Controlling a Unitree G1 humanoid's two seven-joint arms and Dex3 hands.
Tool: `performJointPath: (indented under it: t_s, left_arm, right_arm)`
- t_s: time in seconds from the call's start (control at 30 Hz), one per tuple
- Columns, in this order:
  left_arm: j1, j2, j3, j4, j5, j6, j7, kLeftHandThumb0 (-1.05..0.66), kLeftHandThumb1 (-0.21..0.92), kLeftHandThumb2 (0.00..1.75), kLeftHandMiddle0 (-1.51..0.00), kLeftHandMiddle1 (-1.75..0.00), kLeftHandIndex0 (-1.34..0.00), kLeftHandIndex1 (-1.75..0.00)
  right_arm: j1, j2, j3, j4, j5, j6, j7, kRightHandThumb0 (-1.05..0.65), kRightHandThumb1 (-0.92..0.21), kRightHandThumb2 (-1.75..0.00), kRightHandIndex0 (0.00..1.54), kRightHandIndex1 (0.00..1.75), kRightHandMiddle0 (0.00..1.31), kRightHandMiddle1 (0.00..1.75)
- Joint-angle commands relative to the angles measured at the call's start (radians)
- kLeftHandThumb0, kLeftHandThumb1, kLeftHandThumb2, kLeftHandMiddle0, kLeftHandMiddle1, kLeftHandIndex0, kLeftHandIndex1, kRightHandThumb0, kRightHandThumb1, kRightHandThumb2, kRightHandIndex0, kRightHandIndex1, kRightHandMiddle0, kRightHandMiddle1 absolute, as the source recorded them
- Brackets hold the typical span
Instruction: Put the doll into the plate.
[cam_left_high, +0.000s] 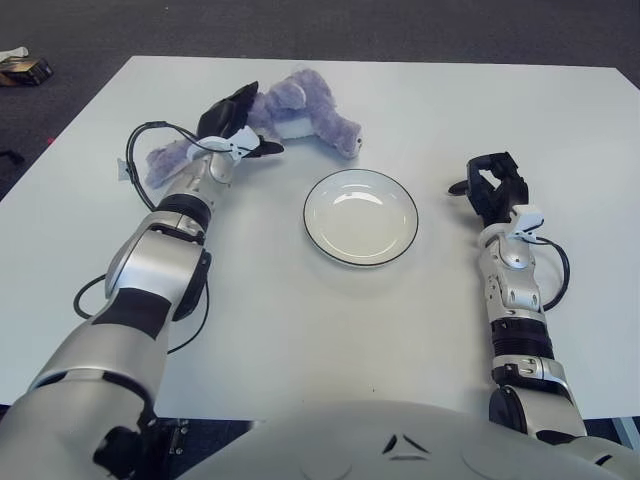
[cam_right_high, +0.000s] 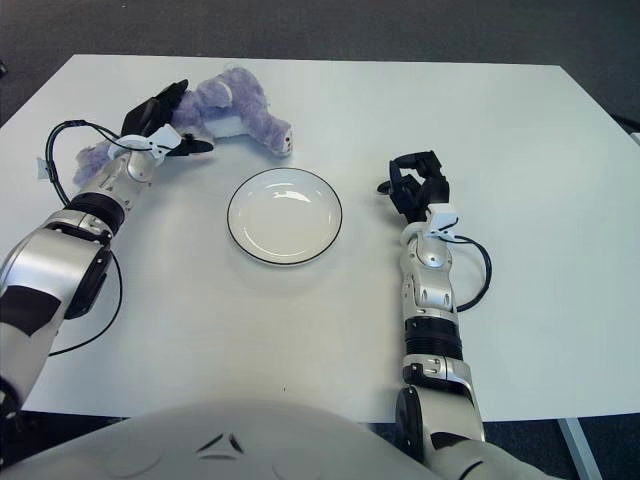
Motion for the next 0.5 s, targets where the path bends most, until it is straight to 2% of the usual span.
performJointPath:
  t_s: [0.0, 0.03, 0.1, 0.23, 0.27, 0.33, 0.43, 0.47]
  left_arm:
    - [0.017, -0.010, -0.010, 0.009, 0.016, -0.013, 0.023, -0.53, 0.74, 0.00, -0.42, -0.45, -0.46, -0.36]
    - [0.017, -0.010, -0.011, 0.010, 0.017, -0.013, 0.024, -0.53, 0.74, 0.00, -0.38, -0.55, -0.44, -0.43]
    - [0.017, -0.010, -0.011, 0.011, 0.017, -0.014, 0.026, -0.52, 0.74, 0.00, -0.34, -0.63, -0.41, -0.50]
    - [0.018, -0.014, -0.009, 0.011, 0.013, -0.018, 0.030, -0.52, 0.75, 0.00, -0.30, -0.71, -0.39, -0.56]
    - [0.020, -0.017, -0.006, 0.011, 0.010, -0.021, 0.032, -0.47, 0.75, 0.00, -0.28, -0.81, -0.37, -0.65]
    - [0.021, -0.020, -0.002, 0.011, 0.007, -0.025, 0.035, -0.34, 0.77, 0.00, -0.17, -1.15, -0.26, -1.02]
    - [0.022, -0.023, 0.001, 0.012, 0.004, -0.027, 0.036, -0.26, 0.79, 0.01, -0.10, -1.38, -0.18, -1.24]
    - [0.022, -0.023, 0.001, 0.012, 0.003, -0.028, 0.036, -0.25, 0.79, 0.01, -0.09, -1.41, -0.17, -1.27]
  right_arm:
    - [0.055, 0.021, -0.005, 0.015, 0.012, -0.004, 0.000, -0.35, -0.92, -0.38, 0.73, 1.39, 0.35, 1.59]
    - [0.055, 0.021, -0.005, 0.015, 0.012, -0.004, 0.000, -0.35, -0.92, -0.38, 0.73, 1.39, 0.35, 1.59]
    - [0.055, 0.021, -0.005, 0.015, 0.012, -0.004, 0.000, -0.35, -0.92, -0.38, 0.73, 1.39, 0.35, 1.59]
    - [0.055, 0.020, -0.006, 0.018, 0.013, -0.005, 0.001, -0.35, -0.92, -0.38, 0.73, 1.39, 0.35, 1.59]
    - [0.055, 0.020, -0.007, 0.020, 0.014, -0.007, 0.001, -0.35, -0.92, -0.38, 0.73, 1.39, 0.35, 1.59]
    - [0.054, 0.019, -0.008, 0.022, 0.015, -0.008, 0.002, -0.35, -0.92, -0.38, 0.73, 1.39, 0.35, 1.59]
    - [0.054, 0.019, -0.008, 0.023, 0.016, -0.009, 0.002, -0.35, -0.92, -0.38, 0.73, 1.39, 0.35, 1.59]
    - [0.054, 0.019, -0.009, 0.024, 0.016, -0.009, 0.002, -0.35, -0.92, -0.38, 0.73, 1.39, 0.35, 1.59]
